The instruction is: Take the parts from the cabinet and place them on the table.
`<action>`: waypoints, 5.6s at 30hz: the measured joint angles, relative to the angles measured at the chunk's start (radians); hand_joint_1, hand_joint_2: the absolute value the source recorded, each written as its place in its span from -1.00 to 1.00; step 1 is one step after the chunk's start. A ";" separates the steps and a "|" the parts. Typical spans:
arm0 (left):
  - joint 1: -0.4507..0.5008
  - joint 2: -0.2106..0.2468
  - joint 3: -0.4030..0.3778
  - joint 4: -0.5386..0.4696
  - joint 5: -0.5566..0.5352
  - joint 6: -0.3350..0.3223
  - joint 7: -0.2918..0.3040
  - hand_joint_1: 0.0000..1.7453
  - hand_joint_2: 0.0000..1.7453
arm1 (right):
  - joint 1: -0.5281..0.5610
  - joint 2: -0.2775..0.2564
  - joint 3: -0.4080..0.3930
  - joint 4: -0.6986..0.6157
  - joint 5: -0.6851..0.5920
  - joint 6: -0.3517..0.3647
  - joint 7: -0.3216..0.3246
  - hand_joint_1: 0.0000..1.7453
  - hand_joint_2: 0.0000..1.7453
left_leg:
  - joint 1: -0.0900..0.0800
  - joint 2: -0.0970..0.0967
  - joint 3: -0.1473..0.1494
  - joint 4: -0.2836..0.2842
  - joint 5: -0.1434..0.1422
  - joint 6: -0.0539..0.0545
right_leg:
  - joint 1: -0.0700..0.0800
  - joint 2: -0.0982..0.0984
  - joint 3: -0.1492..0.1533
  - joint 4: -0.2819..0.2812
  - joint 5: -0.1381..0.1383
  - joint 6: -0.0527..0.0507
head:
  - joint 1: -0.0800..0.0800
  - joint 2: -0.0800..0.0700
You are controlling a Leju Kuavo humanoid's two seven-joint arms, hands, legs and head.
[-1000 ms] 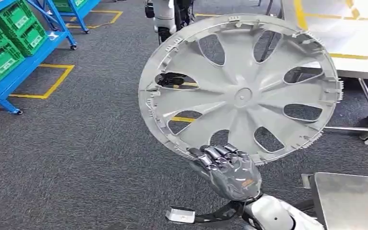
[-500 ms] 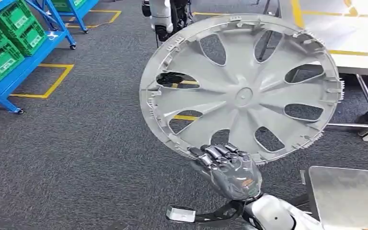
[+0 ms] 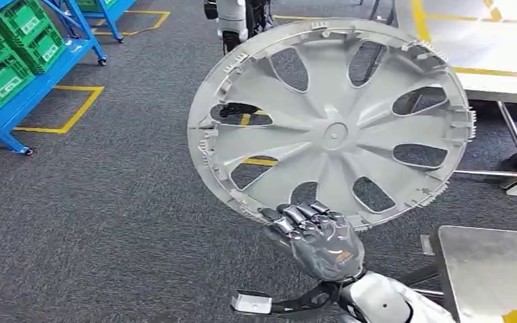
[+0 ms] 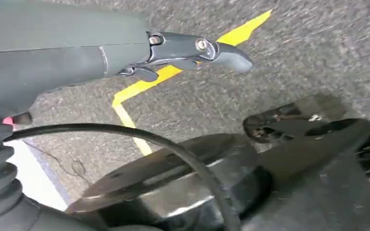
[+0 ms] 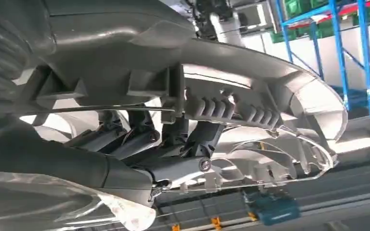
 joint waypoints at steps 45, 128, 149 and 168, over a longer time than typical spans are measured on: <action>-0.002 0.000 0.001 0.000 -0.002 0.001 0.000 -1.00 1.00 | -0.019 0.004 0.007 0.008 -0.010 -0.002 -0.003 1.00 1.00 | -0.009 -0.001 -0.042 0.004 0.039 -0.021 | 0.004 0.002 0.055 -0.014 -0.032 -0.018 | 0.002 0.000; -0.007 0.016 0.142 0.000 0.069 -0.053 0.213 -1.00 1.00 | 0.090 -0.038 -0.047 -0.039 0.022 -0.051 0.045 1.00 1.00 | -0.010 0.008 -0.099 0.286 -0.107 -0.036 | -0.012 0.043 0.034 0.008 -0.028 -0.029 | -0.008 0.000; 0.026 0.004 0.126 0.001 0.031 -0.044 0.169 -1.00 1.00 | 0.068 -0.038 -0.046 -0.036 0.008 -0.052 0.042 1.00 1.00 | -0.018 0.090 0.021 -0.005 -0.018 -0.012 | -0.002 -0.054 0.024 0.003 -0.023 -0.007 | 0.003 0.000; 0.027 0.000 0.106 0.004 0.010 -0.053 0.125 -1.00 1.00 | 0.077 -0.037 -0.042 -0.053 0.021 -0.018 0.079 1.00 1.00 | -0.001 -0.023 0.033 -0.006 -0.029 0.007 | -0.002 0.049 -0.043 0.036 -0.010 0.010 | 0.001 0.000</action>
